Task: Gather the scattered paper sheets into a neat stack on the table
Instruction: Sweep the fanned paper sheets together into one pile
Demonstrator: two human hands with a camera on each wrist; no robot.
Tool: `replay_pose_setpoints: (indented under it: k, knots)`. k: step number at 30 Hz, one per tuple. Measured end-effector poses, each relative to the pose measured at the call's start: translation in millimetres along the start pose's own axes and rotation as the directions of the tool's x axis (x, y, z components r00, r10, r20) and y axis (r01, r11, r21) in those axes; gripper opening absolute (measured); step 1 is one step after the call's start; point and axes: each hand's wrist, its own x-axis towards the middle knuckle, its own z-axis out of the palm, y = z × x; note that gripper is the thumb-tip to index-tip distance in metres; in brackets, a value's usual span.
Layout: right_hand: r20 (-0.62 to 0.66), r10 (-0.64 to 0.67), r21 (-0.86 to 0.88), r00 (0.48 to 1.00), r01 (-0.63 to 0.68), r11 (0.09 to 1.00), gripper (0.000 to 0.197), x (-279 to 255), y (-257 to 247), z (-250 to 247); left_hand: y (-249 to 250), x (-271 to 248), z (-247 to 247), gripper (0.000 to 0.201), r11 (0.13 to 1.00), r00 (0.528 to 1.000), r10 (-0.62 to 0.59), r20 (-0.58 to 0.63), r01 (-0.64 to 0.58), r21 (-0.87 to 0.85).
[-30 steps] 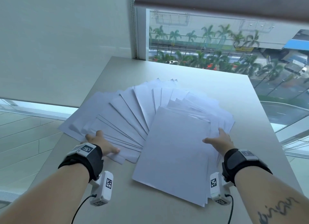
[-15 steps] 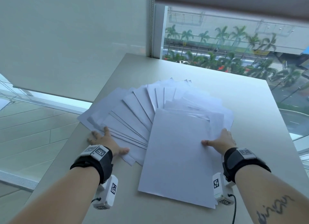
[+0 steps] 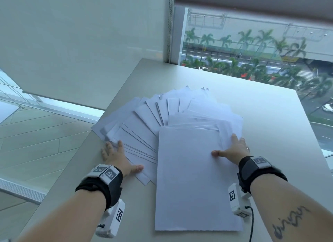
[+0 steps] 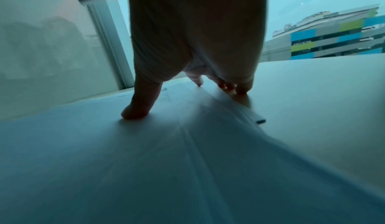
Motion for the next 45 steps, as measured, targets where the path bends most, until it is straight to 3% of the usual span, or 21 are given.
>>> replay_pose_setpoints:
  k: [12,16,20,30,35,39,42,45]
  knots:
    - [0.055,-0.057,0.040,0.997,0.055,0.998,0.114,-23,-9,9,-4,-10,8,0.133,1.000,1.000,0.000,0.023,0.001,-0.031]
    - [-0.028,0.026,0.141,0.999,-0.022,0.990,0.104,-17,-19,3,-6,-22,10,0.131,0.997,0.999,-0.033,0.035,0.035,-0.069]
    - [-0.040,0.119,0.147,0.992,-0.112,0.983,0.083,-18,-27,4,-9,-27,10,0.135,0.993,0.996,-0.088,0.032,0.091,-0.079]
    - [0.014,0.044,0.114,0.999,-0.045,0.992,0.072,-35,-50,26,-28,-23,8,0.126,0.994,0.997,-0.073,0.004,0.073,-0.086]
    - [0.040,-0.013,0.074,0.999,0.010,0.997,0.083,-36,-58,26,-45,-34,-1,0.132,0.994,0.998,-0.039,0.041,0.043,-0.105]
    - [0.014,-0.019,0.024,1.000,0.018,1.000,0.105,-20,-55,22,-56,-41,-2,0.134,0.993,0.999,-0.014,0.048,0.020,-0.118]
    - [0.056,-0.029,-0.046,0.998,0.032,0.998,0.118,-12,-53,23,-59,-40,-5,0.119,0.985,0.999,0.009,0.048,0.000,-0.172]
    - [0.063,-0.049,-0.057,0.997,0.053,0.997,0.118,-12,-55,26,-57,-37,-12,0.101,0.924,0.999,-0.031,-0.022,0.021,-0.382]
